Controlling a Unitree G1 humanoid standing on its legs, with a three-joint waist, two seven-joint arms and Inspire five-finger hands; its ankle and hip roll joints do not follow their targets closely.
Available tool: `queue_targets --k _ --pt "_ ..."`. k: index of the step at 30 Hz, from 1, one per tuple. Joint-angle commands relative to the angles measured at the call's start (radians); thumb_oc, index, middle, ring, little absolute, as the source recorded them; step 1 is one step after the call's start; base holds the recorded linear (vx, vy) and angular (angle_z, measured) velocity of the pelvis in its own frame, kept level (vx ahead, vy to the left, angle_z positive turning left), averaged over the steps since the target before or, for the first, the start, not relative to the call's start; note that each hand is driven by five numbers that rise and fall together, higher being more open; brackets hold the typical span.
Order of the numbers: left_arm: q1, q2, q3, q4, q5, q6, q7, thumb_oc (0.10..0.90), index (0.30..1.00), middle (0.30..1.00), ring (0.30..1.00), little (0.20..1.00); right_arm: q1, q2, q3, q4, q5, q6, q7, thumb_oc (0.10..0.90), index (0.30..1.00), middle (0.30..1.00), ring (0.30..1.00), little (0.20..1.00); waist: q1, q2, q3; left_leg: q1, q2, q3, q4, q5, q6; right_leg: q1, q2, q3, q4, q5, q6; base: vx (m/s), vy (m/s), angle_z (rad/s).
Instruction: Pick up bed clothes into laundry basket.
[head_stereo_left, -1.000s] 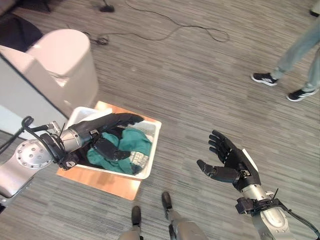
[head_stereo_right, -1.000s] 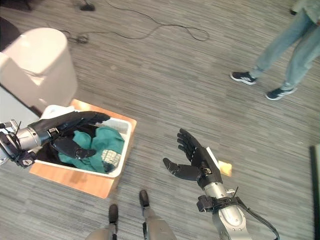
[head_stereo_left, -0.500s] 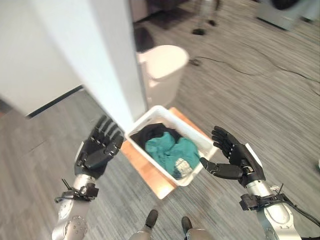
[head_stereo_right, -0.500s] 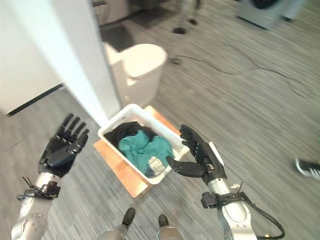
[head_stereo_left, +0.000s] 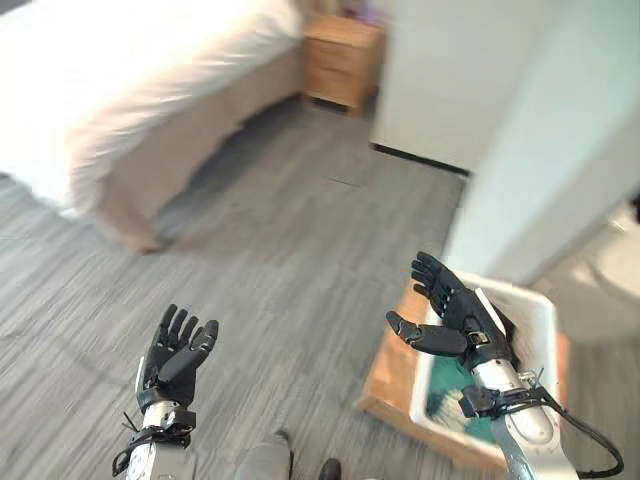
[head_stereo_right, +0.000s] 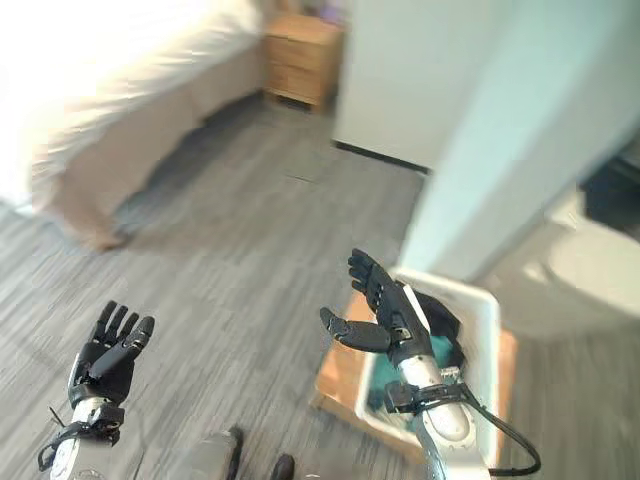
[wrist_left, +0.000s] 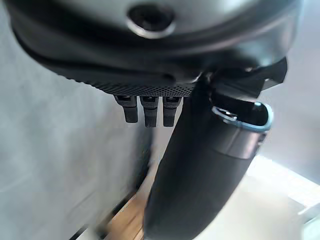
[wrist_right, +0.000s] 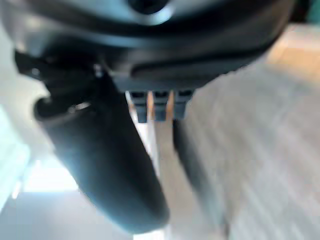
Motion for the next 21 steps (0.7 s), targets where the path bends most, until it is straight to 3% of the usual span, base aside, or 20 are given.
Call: queue_targets --k 1,2,3,5,6,7,8,9,10,12,14,16,21 --pt "-0.031 0.058 -0.012 -0.153 0.070 -0.078 -0.008 0.800 0.900 0.900 0.900 0.900 -0.029 0.014 -0.033 0.022 0.057 -0.083 -0.008 0.800 0.900 0.900 0.900 0.900 0.017 0.038 -0.068 0.123 0.036 0.130 -0.302 0.000 0.055 -0.016 -0.173 -0.087 0.034 -0.008 0.207 -0.03 0.219 3.72" --pt "-0.029 0.056 -0.013 -0.155 0.072 -0.077 -0.007 0.800 0.900 0.900 0.900 0.900 -0.029 0.012 -0.033 0.024 0.057 -0.085 -0.008 0.800 0.900 0.900 0.900 0.900 0.011 0.039 -0.069 0.126 0.032 0.124 -0.311 0.005 0.057 -0.014 -0.177 -0.094 0.037 -0.009 0.210 -0.02 0.195 3.50" --pt "-0.014 0.060 -0.011 -0.159 0.096 -0.078 -0.007 0.800 0.900 0.900 0.900 0.900 -0.032 0.015 -0.024 0.041 0.051 -0.076 -0.002 0.800 0.900 0.900 0.900 0.900 0.030 0.052 -0.068 0.127 0.010 0.091 -0.329 -0.001 0.063 -0.018 -0.192 -0.116 0.068 -0.013 0.209 -0.01 0.232 2.76" --pt "0.016 0.082 -0.016 -0.160 0.158 -0.064 0.010 0.800 0.900 0.900 0.900 0.900 -0.048 0.022 -0.006 0.072 0.043 -0.060 0.013 0.800 0.900 0.900 0.900 0.900 0.055 0.067 -0.055 0.130 -0.060 -0.027 -0.330 -0.015 0.108 -0.047 -0.278 -0.116 0.258 -0.004 0.224 -0.02 0.382 1.54" --pt "0.032 0.113 -0.016 -0.142 0.229 -0.060 0.035 0.800 0.900 0.900 0.900 0.900 -0.050 0.041 -0.007 0.084 0.053 -0.052 0.017 0.800 0.900 0.900 0.900 0.900 0.035 0.073 -0.021 0.131 -0.120 -0.105 -0.295 -0.012 0.149 -0.097 -0.321 0.006 0.383 0.128 0.237 -0.06 0.300 1.78" --pt "0.031 0.113 -0.015 -0.142 0.231 -0.060 0.036 0.800 0.900 0.900 0.900 0.900 -0.052 0.041 -0.006 0.085 0.053 -0.053 0.017 0.800 0.900 0.900 0.900 0.900 0.033 0.069 -0.021 0.127 -0.127 -0.105 -0.291 -0.012 0.153 -0.103 -0.330 0.009 0.391 0.127 0.242 -0.16 0.206 2.18" --pt "0.029 0.133 -0.020 -0.131 0.260 -0.055 0.059 0.800 0.900 0.900 0.900 0.900 -0.058 0.043 -0.004 0.099 0.054 -0.054 0.011 0.800 0.900 0.900 0.900 0.900 0.020 0.076 -0.005 0.118 -0.143 -0.149 -0.274 -0.008 0.163 -0.140 -0.301 0.123 0.420 0.171 0.249 -0.11 0.032 2.08" --pt "0.023 0.136 -0.037 -0.110 0.289 -0.042 0.094 0.800 0.900 0.900 0.900 0.900 -0.063 0.056 0.008 0.146 0.069 -0.048 -0.002 0.800 0.900 0.900 0.900 0.900 0.010 0.084 -0.007 0.119 -0.161 -0.229 -0.279 0.002 0.166 -0.153 -0.207 0.278 0.394 0.120 0.247 -0.12 0.020 1.62" --pt "0.022 0.136 -0.037 -0.110 0.290 -0.042 0.094 0.800 0.900 0.900 0.900 0.900 -0.065 0.055 0.007 0.147 0.070 -0.049 -0.002 0.800 0.900 0.900 0.900 0.900 0.010 0.085 -0.009 0.115 -0.160 -0.230 -0.282 0.007 0.165 -0.155 -0.206 0.276 0.389 0.126 0.246 -0.01 -0.017 1.54" --pt "0.028 0.114 -0.038 -0.093 0.294 -0.041 0.115 0.800 0.900 0.900 0.900 0.900 -0.053 0.065 0.015 0.213 0.096 -0.038 -0.006 0.800 0.900 0.900 0.900 0.900 0.000 0.094 -0.025 0.130 -0.166 -0.305 -0.315 0.026 0.159 -0.167 -0.134 0.366 0.297 0.058 0.240 0.08 -0.042 1.46" --pt "0.031 0.109 -0.047 -0.083 0.329 -0.038 0.147 0.800 0.900 0.900 0.900 0.900 -0.048 0.066 0.026 0.276 0.129 -0.021 -0.026 0.800 0.900 0.900 0.900 0.900 0.011 0.072 -0.035 0.134 -0.193 -0.360 -0.313 0.030 0.154 -0.131 -0.102 0.402 0.124 0.045 0.253 0.10 -0.119 0.93" --pt "0.036 0.076 -0.045 -0.045 0.319 -0.042 0.170 0.800 0.900 0.900 0.900 0.900 -0.052 0.074 0.051 0.291 0.148 -0.011 -0.017 0.800 0.900 0.900 0.900 0.900 0.028 0.049 -0.053 0.144 -0.184 -0.332 -0.338 0.029 0.148 -0.083 -0.120 0.367 0.054 0.063 0.255 0.06 -0.131 0.69" --pt "0.054 0.018 -0.076 -0.035 0.223 -0.030 0.155 0.800 0.900 0.900 0.900 0.900 -0.026 0.072 0.041 0.285 0.171 0.001 -0.013 0.800 0.900 0.900 0.900 0.900 0.049 0.028 -0.086 0.155 -0.155 -0.304 -0.366 0.038 0.139 -0.014 -0.106 0.373 -0.057 0.085 0.250 0.03 -0.100 -0.23"
